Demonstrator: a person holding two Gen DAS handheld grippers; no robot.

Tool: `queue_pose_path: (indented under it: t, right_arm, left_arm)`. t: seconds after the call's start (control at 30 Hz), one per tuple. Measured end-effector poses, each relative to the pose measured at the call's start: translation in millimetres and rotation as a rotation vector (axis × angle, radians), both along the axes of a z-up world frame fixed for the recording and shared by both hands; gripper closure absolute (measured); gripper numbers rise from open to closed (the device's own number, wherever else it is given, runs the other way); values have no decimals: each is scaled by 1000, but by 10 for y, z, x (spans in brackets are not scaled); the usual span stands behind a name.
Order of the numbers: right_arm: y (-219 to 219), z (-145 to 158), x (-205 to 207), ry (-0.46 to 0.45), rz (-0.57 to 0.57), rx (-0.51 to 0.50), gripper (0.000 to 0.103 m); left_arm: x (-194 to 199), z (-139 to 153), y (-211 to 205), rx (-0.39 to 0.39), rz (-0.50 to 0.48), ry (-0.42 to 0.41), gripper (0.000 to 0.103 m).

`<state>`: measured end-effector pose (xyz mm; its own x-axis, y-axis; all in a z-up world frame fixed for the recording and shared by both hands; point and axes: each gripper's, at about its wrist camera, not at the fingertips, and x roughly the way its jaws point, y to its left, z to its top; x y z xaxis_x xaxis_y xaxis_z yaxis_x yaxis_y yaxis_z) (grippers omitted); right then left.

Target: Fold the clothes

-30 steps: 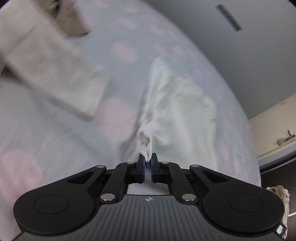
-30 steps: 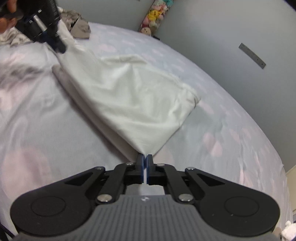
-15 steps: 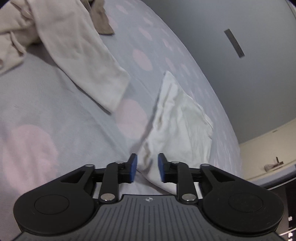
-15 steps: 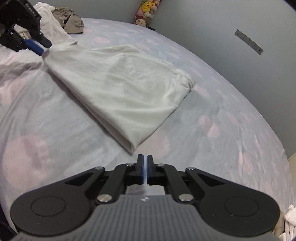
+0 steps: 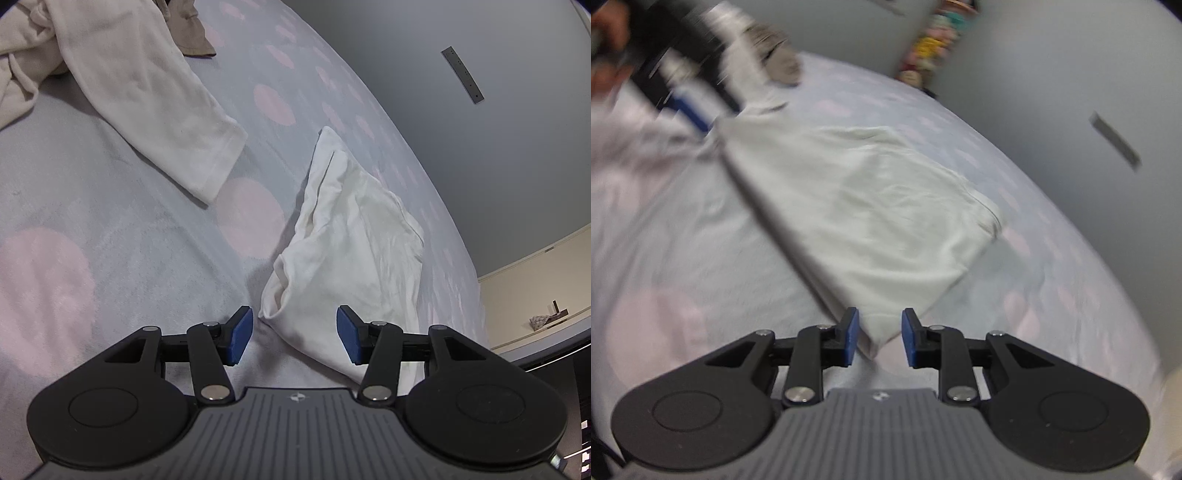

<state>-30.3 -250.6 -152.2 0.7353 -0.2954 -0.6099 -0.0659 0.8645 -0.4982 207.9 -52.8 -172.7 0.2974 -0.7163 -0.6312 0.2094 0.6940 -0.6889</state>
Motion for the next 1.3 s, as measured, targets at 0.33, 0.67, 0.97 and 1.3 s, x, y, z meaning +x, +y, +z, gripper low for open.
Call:
queue_pose_path:
  t: [0.33, 0.67, 0.97, 1.3]
  right_arm:
    - [196, -227, 201, 66, 110, -254, 76]
    - [3, 188, 270, -50, 15, -160, 98]
    - [-30, -6, 125, 40, -41, -125, 100]
    - [-139, -145, 55, 65, -125, 5, 97]
  left_arm:
    - [45, -88, -60, -28, 17, 23, 57]
    - [93, 107, -200, -50, -29, -23, 88]
    - [93, 59, -321, 73, -63, -46, 100]
    - [56, 10, -329, 191, -77, -74, 96]
